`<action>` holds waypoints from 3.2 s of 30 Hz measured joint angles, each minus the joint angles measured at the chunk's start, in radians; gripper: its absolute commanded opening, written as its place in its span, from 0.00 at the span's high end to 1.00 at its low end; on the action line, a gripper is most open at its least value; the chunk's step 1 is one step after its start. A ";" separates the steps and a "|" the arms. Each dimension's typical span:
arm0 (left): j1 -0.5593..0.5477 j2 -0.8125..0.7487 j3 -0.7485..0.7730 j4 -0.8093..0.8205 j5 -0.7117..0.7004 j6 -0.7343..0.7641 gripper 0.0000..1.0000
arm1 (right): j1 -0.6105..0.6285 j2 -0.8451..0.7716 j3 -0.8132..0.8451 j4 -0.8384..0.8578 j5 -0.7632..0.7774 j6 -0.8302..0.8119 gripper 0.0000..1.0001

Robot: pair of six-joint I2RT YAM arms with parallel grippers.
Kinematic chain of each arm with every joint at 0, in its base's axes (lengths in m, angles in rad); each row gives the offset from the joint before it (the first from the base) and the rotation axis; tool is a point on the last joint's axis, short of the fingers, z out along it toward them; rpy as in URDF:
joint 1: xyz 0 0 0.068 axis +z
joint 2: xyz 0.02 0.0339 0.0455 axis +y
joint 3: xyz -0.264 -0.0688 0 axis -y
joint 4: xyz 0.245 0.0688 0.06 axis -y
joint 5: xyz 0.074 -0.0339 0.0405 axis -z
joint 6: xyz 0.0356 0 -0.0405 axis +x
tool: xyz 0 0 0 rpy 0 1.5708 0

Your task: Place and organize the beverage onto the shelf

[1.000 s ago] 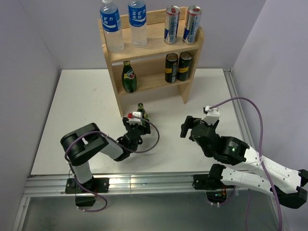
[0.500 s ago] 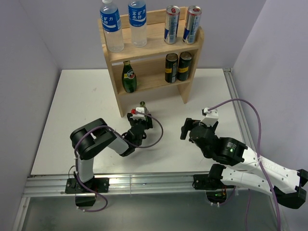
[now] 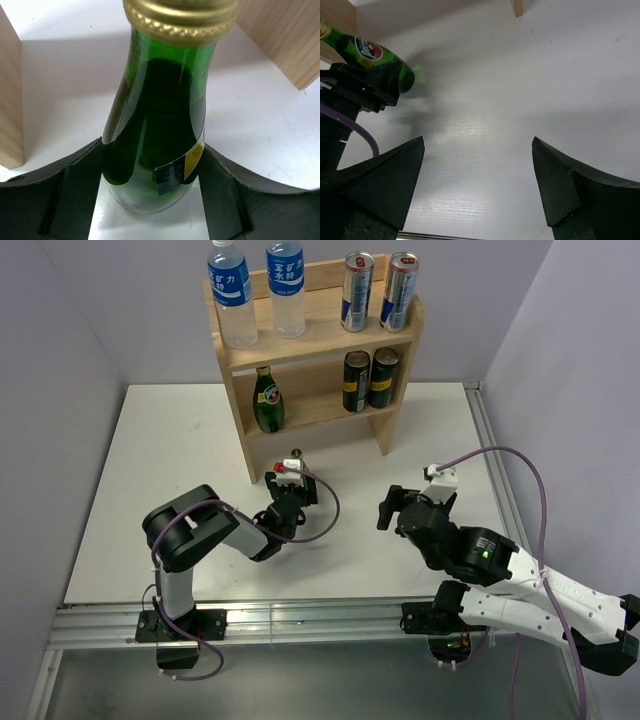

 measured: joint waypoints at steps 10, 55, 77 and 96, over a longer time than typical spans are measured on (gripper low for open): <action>-0.035 -0.172 -0.019 -0.299 0.005 -0.016 1.00 | 0.000 0.016 0.000 0.037 0.002 -0.008 0.05; 0.066 -0.167 0.789 -0.770 0.005 0.304 1.00 | 0.000 -0.005 0.050 0.100 0.029 -0.066 0.05; 0.097 -0.109 0.835 -0.819 -0.024 0.218 1.00 | 0.000 -0.047 0.050 0.056 0.047 -0.057 0.05; 0.097 -0.109 0.887 -0.938 -0.033 0.210 1.00 | 0.000 -0.025 0.050 0.088 0.044 -0.068 0.05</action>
